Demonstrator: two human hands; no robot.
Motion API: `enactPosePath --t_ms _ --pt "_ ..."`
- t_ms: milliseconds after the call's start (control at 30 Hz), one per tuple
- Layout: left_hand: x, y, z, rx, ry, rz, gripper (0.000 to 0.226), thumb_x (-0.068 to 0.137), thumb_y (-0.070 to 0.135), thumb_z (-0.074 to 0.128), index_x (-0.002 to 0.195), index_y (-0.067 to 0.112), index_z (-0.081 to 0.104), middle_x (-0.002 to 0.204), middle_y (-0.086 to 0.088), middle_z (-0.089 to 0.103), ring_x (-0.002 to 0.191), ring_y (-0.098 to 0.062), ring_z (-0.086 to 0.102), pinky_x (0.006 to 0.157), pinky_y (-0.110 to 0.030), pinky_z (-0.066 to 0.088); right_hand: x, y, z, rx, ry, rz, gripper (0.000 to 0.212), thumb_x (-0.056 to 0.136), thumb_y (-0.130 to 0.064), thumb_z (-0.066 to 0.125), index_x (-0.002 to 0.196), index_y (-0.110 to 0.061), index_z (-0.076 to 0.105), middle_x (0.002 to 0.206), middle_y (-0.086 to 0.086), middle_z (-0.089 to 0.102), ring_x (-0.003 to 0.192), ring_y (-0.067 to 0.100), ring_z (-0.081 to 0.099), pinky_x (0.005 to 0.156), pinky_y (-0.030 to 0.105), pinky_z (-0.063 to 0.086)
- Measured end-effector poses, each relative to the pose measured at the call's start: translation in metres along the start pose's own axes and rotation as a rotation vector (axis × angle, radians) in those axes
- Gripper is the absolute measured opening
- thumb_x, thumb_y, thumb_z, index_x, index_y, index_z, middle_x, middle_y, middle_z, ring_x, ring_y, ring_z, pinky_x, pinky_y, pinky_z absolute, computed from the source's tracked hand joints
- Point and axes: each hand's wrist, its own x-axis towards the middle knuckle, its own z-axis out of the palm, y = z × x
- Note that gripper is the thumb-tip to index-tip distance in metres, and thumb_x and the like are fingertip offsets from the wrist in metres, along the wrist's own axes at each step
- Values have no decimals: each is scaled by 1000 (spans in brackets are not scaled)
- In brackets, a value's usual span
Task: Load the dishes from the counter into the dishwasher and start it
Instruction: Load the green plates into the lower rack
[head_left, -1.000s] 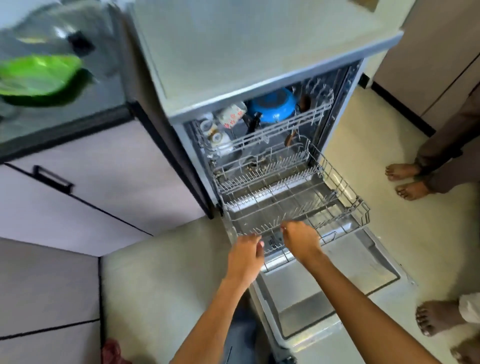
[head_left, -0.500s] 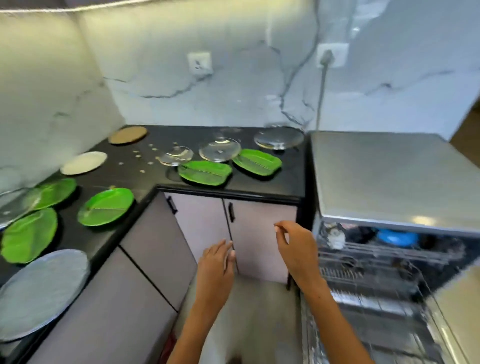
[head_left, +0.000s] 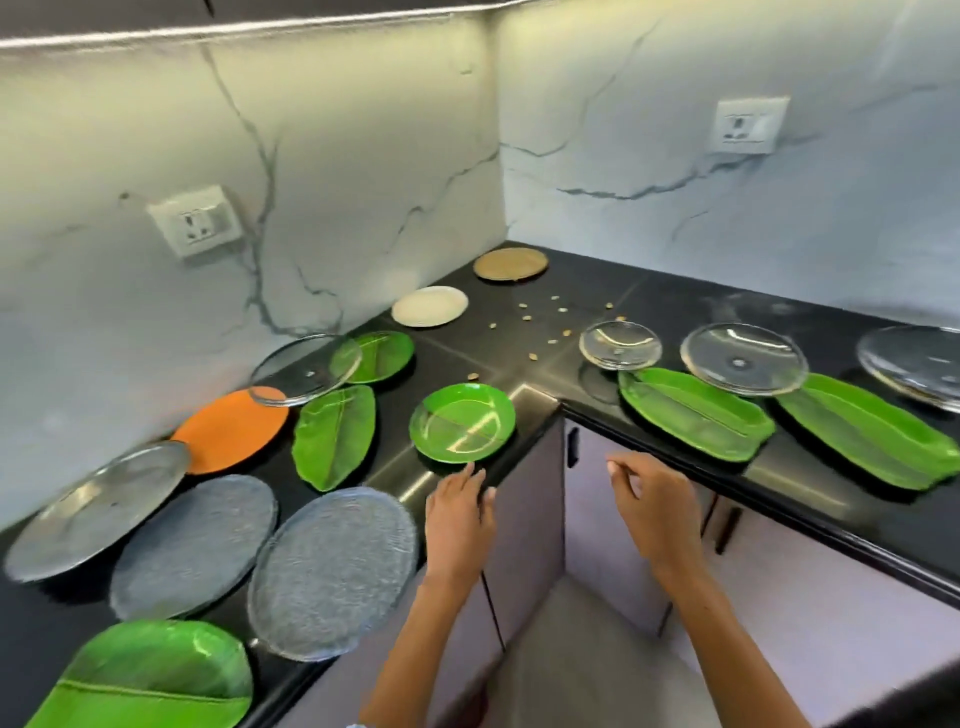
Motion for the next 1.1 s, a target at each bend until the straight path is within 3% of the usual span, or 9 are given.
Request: enactPosePath --t_ms 100,200,300,367,433,700,800,933,1100 --pt "49 -25 17 184 -126 38 36 65 18 83 99 8 72 107 -9 70 89 -28 68 70 -39 54 18 -8 36 22 -73 -50 9 81 -5 69 85 -11 74 86 3 73 78 25 68 67 24 46" --pt "77 -39 35 244 -313 10 35 73 18 78 106 8 70 116 -8 67 101 -30 63 84 -40 48 29 -8 53 10 -145 -60 10 82 -7 68 88 -13 74 89 -1 73 80 22 69 68 29 50" --pt "89 -50 45 317 -315 65 15 61 9 82 71 12 71 76 -4 69 73 -27 64 66 -33 47 37 0 56 -17 -168 -60 10 83 -9 69 89 -15 73 88 -3 73 79 19 69 64 31 54" --pt "94 -57 47 294 -261 120 31 40 -6 83 47 11 58 48 -2 55 46 -24 52 46 -26 39 38 5 52 -48 -174 -81 11 82 -9 69 88 -17 73 86 -4 73 76 17 69 60 31 55" --pt "97 -52 45 310 -218 208 37 33 -9 82 42 14 54 42 0 50 41 -22 48 45 -24 38 37 12 44 -63 -170 -66 10 83 -9 69 87 -18 73 86 -6 72 75 16 68 59 31 55" --pt "63 55 20 200 -78 704 8 60 16 69 59 23 65 55 8 60 57 -18 57 64 -29 25 3 62 -22 -60 -119 -106 35 78 -8 67 110 -22 66 113 -10 64 102 8 59 77 23 50" --pt "36 110 27 74 -108 902 21 72 23 50 66 23 70 59 8 62 60 -17 57 65 -27 27 -29 89 -67 -69 -125 -102 43 75 -8 65 116 -20 62 120 -6 61 109 9 55 88 19 45" --pt "-10 174 53 -145 -214 1088 24 75 27 49 76 23 73 68 10 66 67 -14 52 65 -27 27 -93 127 -132 -225 -38 -1 23 80 -20 54 99 -23 66 96 -5 70 84 16 65 63 26 53" --pt "-83 239 100 -299 -460 1219 25 76 25 49 83 20 72 76 8 68 73 -12 46 65 -28 30 -184 166 -196 -332 59 197 26 80 -24 46 85 -16 69 76 2 69 65 22 65 52 29 49"
